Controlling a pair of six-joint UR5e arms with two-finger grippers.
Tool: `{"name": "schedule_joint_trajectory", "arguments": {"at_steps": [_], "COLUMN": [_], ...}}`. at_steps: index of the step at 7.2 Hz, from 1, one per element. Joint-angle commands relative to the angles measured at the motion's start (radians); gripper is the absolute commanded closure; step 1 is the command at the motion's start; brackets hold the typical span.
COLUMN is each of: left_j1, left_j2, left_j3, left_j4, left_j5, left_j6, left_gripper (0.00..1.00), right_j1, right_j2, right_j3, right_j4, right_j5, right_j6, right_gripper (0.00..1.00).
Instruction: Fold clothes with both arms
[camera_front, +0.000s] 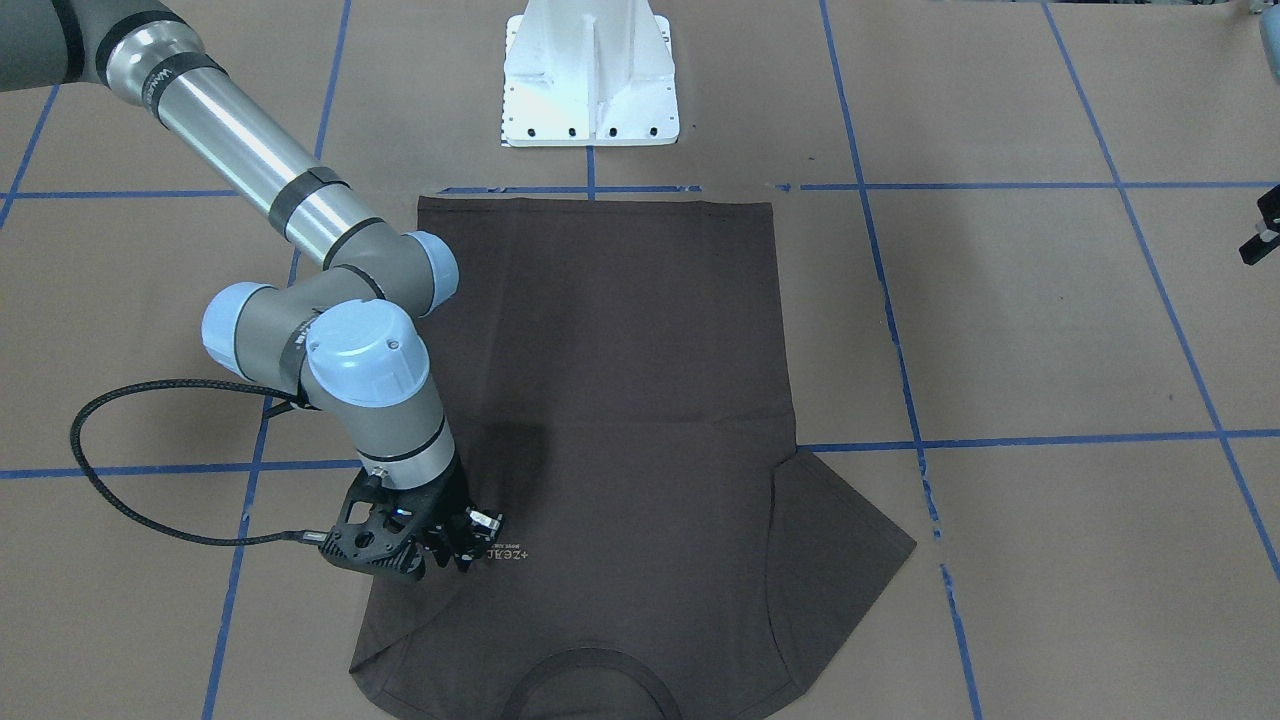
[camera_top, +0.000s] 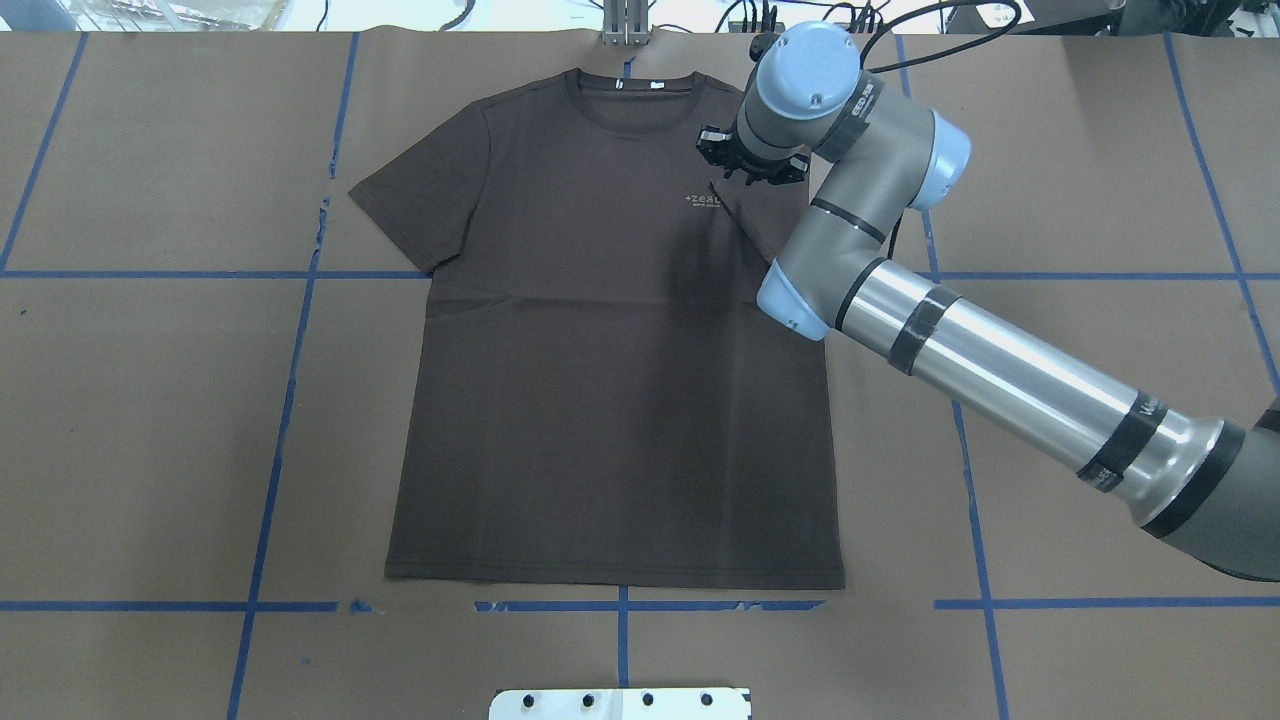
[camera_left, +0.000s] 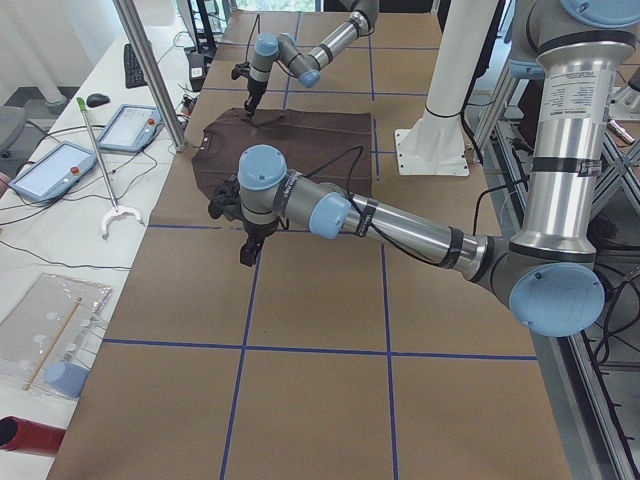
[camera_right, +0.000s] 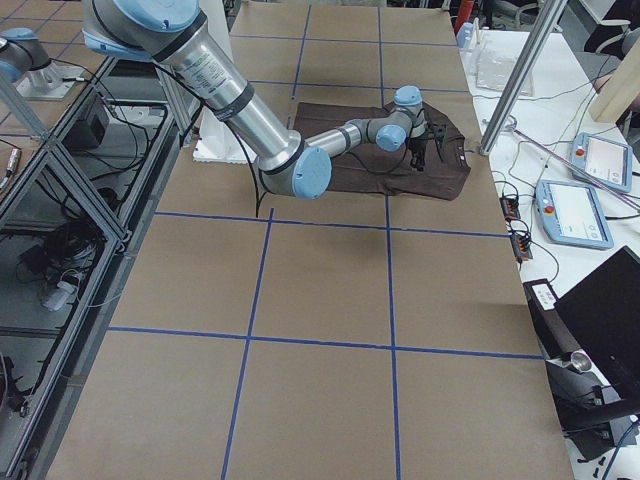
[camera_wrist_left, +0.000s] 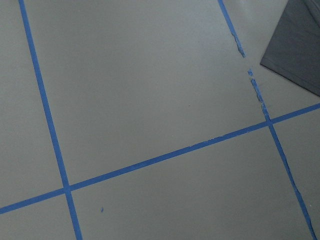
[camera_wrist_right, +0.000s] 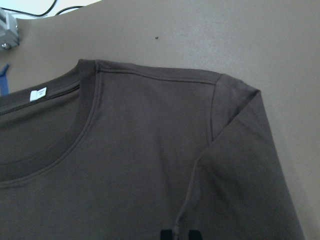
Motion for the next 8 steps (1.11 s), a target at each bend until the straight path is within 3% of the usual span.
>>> {"name": "schedule_joint_trajectory", "arguments": {"at_steps": [1, 2, 5, 7, 8], "left_j1": [0.106, 0.164, 0.332, 0.365, 0.393], "left_j2": [-0.030, -0.082, -0.349, -0.409, -0.430], "left_j3": [0.022, 0.095, 0.377, 0.456, 0.474], "left_j4": [-0.159, -0.288, -0.334, -0.419, -0.438], "left_j5": [0.015, 0.017, 0.154, 0.164, 0.254], "left_j6": [-0.204, -0.348, -0.605, -0.747, -0.850], "left_gripper": [0.00, 0.00, 0.01, 0.01, 0.04], "right_j1": [-0.005, 0.014, 0.147, 0.248, 0.297], "right_j2": [0.003, -0.013, -0.293, -0.474, -0.565], "right_j3": [0.051, 0.120, 0.494, 0.679, 0.758], "right_j4": [0.014, 0.008, 0.002, 0.003, 0.008], "right_j5": [0.001, 0.070, 0.306, 0.420, 0.476], "right_j6": [0.007, 0.019, 0.026, 0.025, 0.022], "right_gripper": [0.00, 0.00, 0.00, 0.00, 0.00]}}
